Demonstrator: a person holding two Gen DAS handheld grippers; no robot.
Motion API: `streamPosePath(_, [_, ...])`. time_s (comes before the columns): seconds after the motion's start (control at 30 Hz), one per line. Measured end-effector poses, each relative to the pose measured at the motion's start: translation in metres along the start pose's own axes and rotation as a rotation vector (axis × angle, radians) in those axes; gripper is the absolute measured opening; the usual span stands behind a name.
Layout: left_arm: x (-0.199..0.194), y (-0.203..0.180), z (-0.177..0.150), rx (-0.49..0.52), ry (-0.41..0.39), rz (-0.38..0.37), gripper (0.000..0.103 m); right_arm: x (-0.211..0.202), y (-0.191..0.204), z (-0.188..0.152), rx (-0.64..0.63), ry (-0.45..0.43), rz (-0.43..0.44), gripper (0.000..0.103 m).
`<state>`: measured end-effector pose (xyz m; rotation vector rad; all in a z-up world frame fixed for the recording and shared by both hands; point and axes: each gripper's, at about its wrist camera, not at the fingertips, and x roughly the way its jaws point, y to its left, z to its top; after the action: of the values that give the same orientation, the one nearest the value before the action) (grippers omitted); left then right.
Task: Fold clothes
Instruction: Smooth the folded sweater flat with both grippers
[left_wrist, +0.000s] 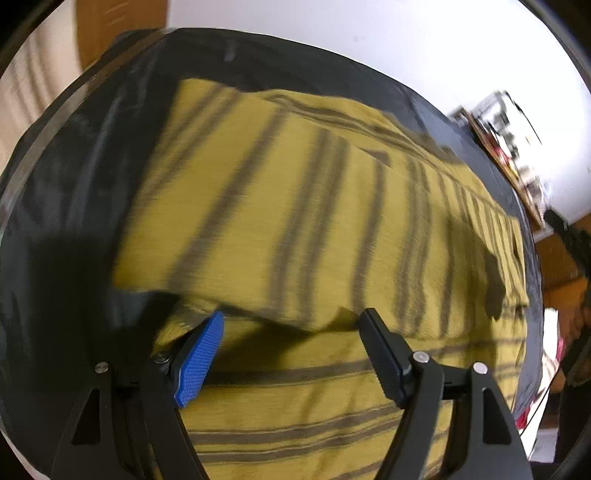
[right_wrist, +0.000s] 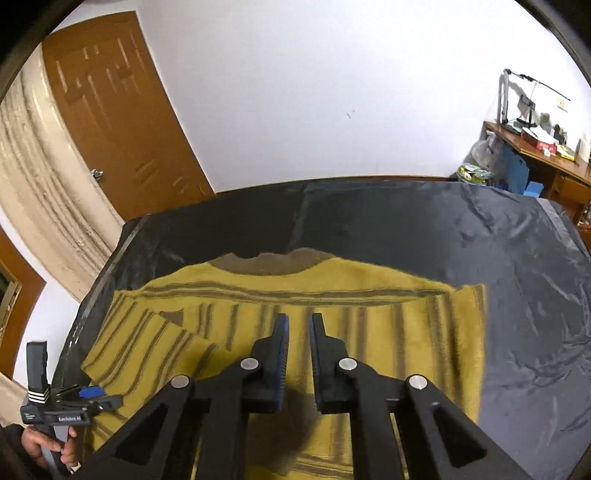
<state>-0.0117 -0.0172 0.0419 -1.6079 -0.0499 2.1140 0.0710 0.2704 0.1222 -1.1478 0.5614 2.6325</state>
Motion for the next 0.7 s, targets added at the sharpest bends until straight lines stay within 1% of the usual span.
streamPosePath(0.07, [-0.002,0.003,0.001,-0.014,-0.005,-0.009,0.079,0.006,-0.017,-0.009,0.095,0.047,0.079,0.013])
streamPosePath(0.13, [-0.002,0.002,0.000,-0.008,-0.007,-0.002,0.079,0.013,-0.034,-0.018,0.189,0.095,0.157,0.014])
streamPosePath(0.17, [-0.001,-0.001,-0.001,0.002,-0.008,0.007,0.079,0.016,-0.037,-0.029,0.220,0.121,0.162,0.015])
streamPosePath(0.2, [0.000,-0.003,-0.001,0.007,-0.008,0.011,0.079,0.020,-0.041,-0.040,0.250,0.147,0.167,0.019])
streamPosePath(0.27, [0.002,-0.006,-0.001,0.011,-0.007,0.012,0.079,0.027,-0.048,-0.062,0.311,0.199,0.177,0.043])
streamPosePath(0.3, [0.003,-0.007,-0.001,0.013,-0.007,0.012,0.079,0.028,-0.051,-0.072,0.338,0.230,0.169,0.078])
streamPosePath(0.33, [0.003,-0.008,-0.001,0.012,-0.006,0.012,0.079,0.029,-0.053,-0.081,0.365,0.248,0.170,0.085])
streamPosePath(0.43, [0.002,-0.004,0.001,0.004,-0.004,0.010,0.079,0.025,-0.059,-0.105,0.475,0.277,0.321,0.085])
streamPosePath(0.5, [0.002,-0.004,0.001,0.004,-0.003,0.013,0.079,0.028,-0.057,-0.115,0.533,0.281,0.395,0.085])
streamPosePath(0.57, [0.003,-0.005,0.002,0.006,-0.002,0.014,0.079,0.033,-0.050,-0.117,0.546,0.298,0.428,0.085])
streamPosePath(0.7, [0.002,-0.004,0.003,-0.001,-0.005,0.006,0.079,0.048,-0.027,-0.116,0.519,0.333,0.480,0.085])
